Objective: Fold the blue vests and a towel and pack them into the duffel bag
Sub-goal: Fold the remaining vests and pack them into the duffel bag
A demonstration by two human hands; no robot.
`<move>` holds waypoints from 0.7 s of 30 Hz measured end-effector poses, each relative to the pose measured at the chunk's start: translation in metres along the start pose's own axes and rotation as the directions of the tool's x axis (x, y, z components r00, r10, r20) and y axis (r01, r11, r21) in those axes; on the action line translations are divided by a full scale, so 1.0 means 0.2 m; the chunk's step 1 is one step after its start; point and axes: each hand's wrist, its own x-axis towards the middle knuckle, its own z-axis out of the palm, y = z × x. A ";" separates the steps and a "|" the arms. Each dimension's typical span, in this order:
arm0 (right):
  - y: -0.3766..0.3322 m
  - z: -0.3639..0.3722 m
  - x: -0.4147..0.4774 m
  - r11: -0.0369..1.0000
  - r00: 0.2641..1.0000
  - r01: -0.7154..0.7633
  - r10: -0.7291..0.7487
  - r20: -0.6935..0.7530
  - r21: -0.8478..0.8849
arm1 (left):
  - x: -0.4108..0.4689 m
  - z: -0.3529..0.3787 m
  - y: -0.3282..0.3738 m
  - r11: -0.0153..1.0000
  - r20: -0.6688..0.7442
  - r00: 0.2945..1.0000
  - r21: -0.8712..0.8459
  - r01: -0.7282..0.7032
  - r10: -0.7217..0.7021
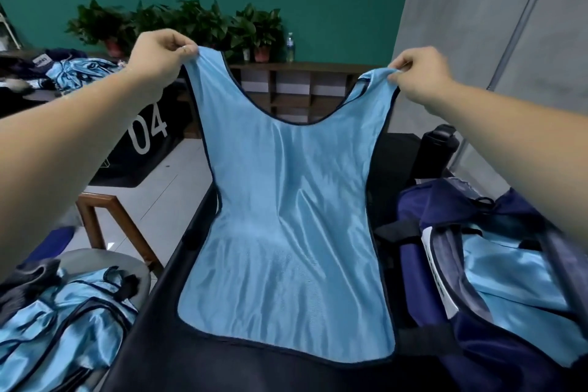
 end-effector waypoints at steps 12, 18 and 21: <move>-0.02 -0.05 -0.67 0.988 0.921 0.105 -0.053 0.387 -0.113 | -0.67 -0.15 -0.07 1.000 0.296 0.955 0.010 0.007 -0.010; -0.06 -0.11 -1.04 0.972 0.832 0.172 -0.058 0.551 -0.158 | -0.98 -0.24 -0.05 0.998 0.420 0.907 -0.039 0.055 -0.034; -0.06 -0.09 -1.21 0.953 0.798 0.228 -0.065 0.599 -0.200 | -1.14 -0.25 -0.05 0.999 0.486 0.873 -0.021 0.046 -0.030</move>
